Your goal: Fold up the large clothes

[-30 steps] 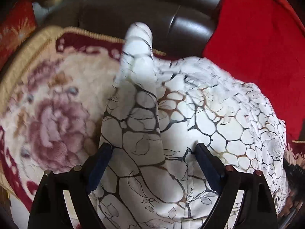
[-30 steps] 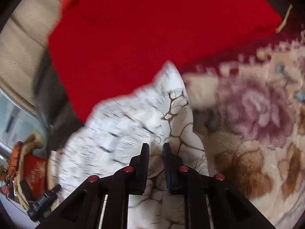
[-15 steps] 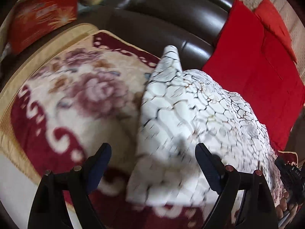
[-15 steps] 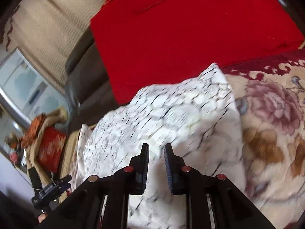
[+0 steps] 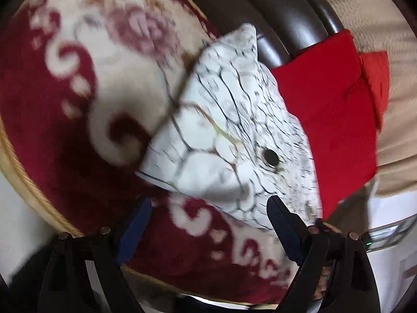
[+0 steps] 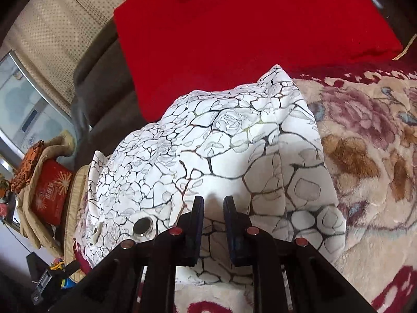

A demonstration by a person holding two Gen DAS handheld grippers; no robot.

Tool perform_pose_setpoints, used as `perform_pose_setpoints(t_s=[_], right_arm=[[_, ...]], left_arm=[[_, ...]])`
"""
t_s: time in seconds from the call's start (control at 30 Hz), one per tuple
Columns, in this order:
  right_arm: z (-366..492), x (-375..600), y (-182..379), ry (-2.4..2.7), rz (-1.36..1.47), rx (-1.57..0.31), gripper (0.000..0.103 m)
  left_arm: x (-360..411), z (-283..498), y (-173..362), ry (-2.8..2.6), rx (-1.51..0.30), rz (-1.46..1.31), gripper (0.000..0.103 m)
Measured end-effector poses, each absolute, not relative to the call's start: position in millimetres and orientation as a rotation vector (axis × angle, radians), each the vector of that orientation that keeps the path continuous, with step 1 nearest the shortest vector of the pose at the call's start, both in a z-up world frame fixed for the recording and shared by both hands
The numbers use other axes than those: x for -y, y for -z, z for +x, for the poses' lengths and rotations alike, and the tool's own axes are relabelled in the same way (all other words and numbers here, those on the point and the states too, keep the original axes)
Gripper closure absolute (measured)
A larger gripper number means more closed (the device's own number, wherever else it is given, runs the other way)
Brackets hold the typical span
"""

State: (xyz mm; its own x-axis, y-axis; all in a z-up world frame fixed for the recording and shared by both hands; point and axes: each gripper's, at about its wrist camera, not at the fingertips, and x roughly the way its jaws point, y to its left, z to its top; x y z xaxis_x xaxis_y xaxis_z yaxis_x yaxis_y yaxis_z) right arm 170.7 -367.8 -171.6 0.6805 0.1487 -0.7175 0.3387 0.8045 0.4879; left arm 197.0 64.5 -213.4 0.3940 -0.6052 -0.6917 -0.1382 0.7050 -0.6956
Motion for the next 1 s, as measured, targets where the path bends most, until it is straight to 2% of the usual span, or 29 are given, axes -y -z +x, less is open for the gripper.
perform_pose_setpoints(t_s=[0.2,0.37,0.57,0.77,0.87,1.0], right_arm=[[169,369,155,0.143,0.605,-0.705,0.083],[189,389,193,0.173,0.717,-0.885,0.084],[188,390,194,0.159,0.715,-0.882,0.084],[188,387,194,0.158,0.700,-0.881,0.084],[182,391,187,0.140,0.731,-0.854,0.085],[168,385,160,0.144,0.649,-0.721,0.083]], left_arm=[[-68,209,226,0.278,-1.100,-0.844,0.013],[-63,219,233,0.296,-1.039,-0.854,0.013],[-54,234,233,0.358,-1.007,-0.868,0.008],[-52,242,230,0.396,-0.977,-0.876,0.008],[-51,241,225,0.411,-0.955,-0.832,0.009],[-44,242,215,0.441,-0.907,-0.784,0.012]])
